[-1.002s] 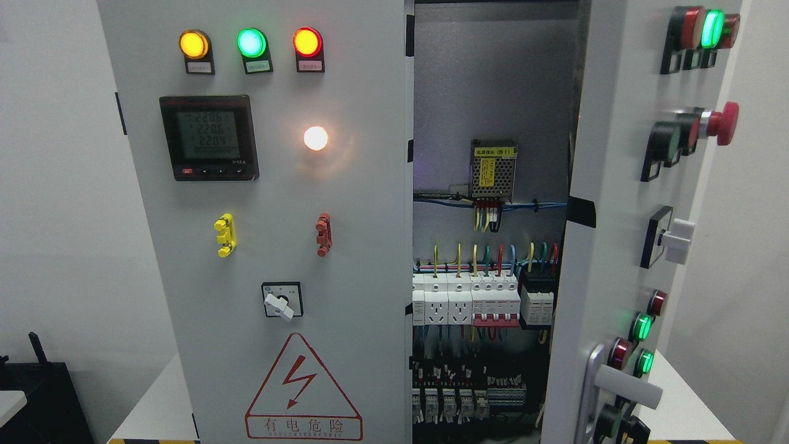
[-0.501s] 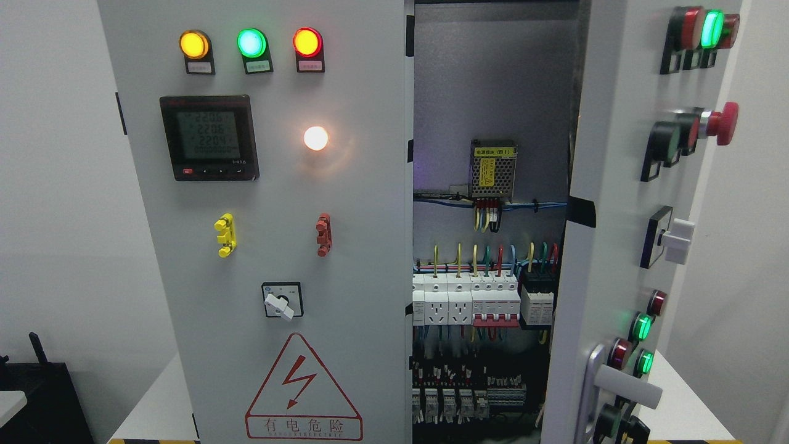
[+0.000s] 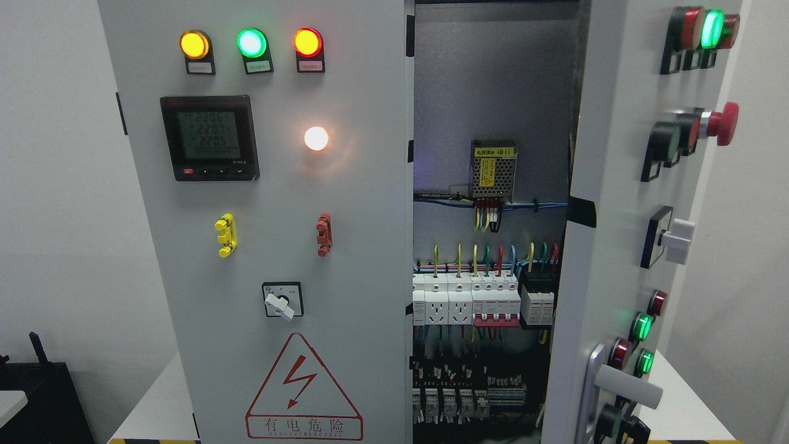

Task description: Open door with both hands

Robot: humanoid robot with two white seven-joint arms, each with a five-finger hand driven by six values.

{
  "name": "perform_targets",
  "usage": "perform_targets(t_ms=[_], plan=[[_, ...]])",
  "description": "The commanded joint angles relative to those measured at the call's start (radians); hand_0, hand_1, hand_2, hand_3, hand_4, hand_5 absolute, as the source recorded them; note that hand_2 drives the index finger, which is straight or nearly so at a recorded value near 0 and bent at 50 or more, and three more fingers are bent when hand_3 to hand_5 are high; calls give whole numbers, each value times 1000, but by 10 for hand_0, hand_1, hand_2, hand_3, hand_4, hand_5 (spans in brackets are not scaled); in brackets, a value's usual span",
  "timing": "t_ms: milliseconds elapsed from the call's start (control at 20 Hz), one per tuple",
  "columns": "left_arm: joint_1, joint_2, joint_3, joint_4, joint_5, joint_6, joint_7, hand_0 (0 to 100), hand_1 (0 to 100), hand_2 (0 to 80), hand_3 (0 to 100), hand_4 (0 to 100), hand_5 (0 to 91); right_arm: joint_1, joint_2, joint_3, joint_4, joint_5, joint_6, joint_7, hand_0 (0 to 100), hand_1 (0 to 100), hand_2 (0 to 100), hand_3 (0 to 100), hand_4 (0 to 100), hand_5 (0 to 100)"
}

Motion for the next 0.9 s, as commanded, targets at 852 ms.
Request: perform_targets(t_ms=[852], plan=[[-61, 942, 500, -557, 981, 143, -205, 0, 0, 0, 0, 29, 0, 0, 0, 0, 0, 0, 1, 0, 0, 0, 0, 0, 0, 0]])
